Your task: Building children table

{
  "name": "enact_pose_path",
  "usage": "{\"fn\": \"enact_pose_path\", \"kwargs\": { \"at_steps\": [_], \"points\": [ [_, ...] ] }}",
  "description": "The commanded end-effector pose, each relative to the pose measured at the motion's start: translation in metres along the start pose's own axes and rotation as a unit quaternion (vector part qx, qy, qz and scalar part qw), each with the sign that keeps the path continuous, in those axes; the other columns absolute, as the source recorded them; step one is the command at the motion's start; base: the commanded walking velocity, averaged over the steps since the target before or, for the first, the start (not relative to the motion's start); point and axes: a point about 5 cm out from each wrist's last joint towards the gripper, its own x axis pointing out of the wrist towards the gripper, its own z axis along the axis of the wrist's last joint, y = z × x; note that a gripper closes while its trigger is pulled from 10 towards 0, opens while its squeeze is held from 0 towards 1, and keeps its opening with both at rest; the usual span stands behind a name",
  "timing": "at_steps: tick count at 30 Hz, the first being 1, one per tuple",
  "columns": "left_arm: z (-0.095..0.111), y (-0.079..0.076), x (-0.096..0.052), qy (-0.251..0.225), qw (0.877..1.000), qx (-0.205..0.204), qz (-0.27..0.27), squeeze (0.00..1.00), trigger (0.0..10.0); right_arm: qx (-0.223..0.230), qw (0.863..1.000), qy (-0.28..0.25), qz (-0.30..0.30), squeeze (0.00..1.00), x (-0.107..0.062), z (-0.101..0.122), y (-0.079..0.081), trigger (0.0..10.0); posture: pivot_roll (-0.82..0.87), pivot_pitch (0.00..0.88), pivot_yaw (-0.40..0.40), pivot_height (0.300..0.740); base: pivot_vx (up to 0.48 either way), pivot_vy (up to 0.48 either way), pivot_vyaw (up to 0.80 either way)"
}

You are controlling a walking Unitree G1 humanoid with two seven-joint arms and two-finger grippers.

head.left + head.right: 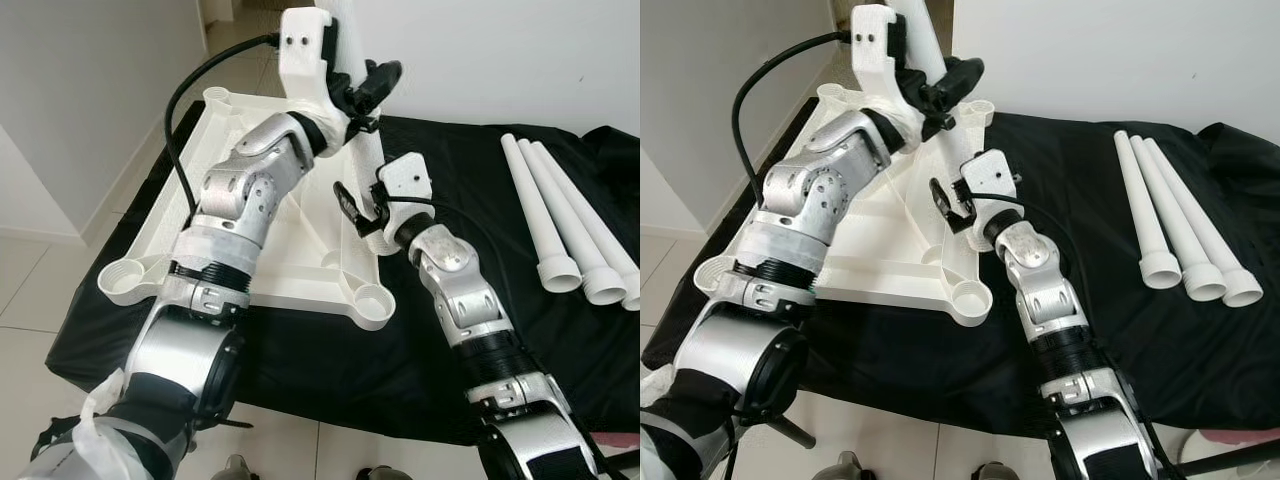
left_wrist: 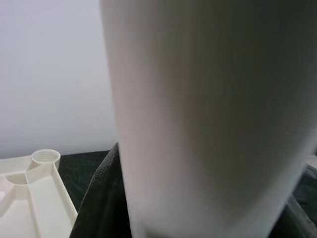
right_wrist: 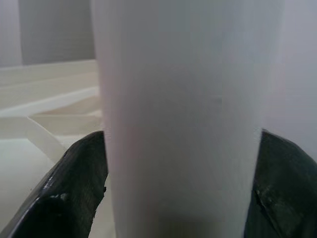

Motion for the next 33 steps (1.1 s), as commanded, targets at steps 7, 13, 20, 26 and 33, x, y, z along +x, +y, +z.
{"fn": "enact_pose_path", "kwargs": {
  "at_steps": [7, 13, 20, 26, 33],
  "points": [
    [0.002, -0.019, 0.002, -0.006, 1.000, 0.013, -0.025, 0.00, 10.0, -0.017, 0.999, 0.028, 0.010, 0.00, 0.009, -0.003, 0.008, 10.0, -0.03, 0.000, -0.021, 0.740, 0.000, 0.000, 0.00],
    [0.003, -0.022, 0.003, -0.007, 0.999, 0.015, -0.028, 0.00, 10.0, -0.013, 0.999, 0.035, 0.019, 0.00, 0.009, -0.006, 0.011, 1.2, -0.03, 0.000, -0.019, 0.740, 0.000, 0.000, 0.00],
    [0.003, -0.025, 0.004, -0.007, 0.999, 0.017, -0.028, 0.00, 10.0, -0.015, 0.999, 0.039, 0.022, 0.00, 0.007, -0.009, 0.011, 0.0, -0.03, 0.000, -0.016, 0.740, 0.000, 0.000, 0.00],
    [0.003, -0.028, 0.004, -0.005, 0.999, 0.016, -0.032, 0.00, 10.0, -0.004, 0.999, 0.044, 0.007, 0.00, 0.006, -0.011, 0.008, 9.2, -0.03, 0.000, -0.016, 0.740, 0.000, 0.000, 0.00],
    [0.004, -0.035, 0.002, -0.009, 0.998, 0.007, -0.062, 1.00, 10.0, 0.030, 0.998, 0.035, -0.032, 0.00, 0.008, -0.005, 0.000, 10.0, -0.03, 0.000, -0.015, 0.740, 0.000, 0.000, 0.00]
  ]
}}
